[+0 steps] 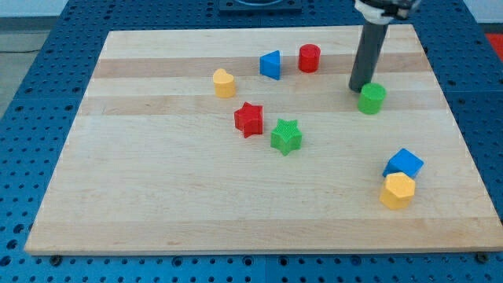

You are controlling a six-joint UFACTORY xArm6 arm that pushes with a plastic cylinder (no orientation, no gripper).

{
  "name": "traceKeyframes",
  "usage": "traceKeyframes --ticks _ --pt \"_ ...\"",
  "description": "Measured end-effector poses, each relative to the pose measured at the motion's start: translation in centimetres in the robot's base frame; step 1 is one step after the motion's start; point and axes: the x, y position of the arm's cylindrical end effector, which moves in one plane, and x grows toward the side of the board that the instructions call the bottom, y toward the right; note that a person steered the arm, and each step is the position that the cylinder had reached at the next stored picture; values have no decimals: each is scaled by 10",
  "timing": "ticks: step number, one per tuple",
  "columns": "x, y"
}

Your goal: Move the green circle above the blue cube

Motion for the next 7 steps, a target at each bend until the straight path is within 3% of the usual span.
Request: traceKeyframes --ticks 7 --pt "62 63"
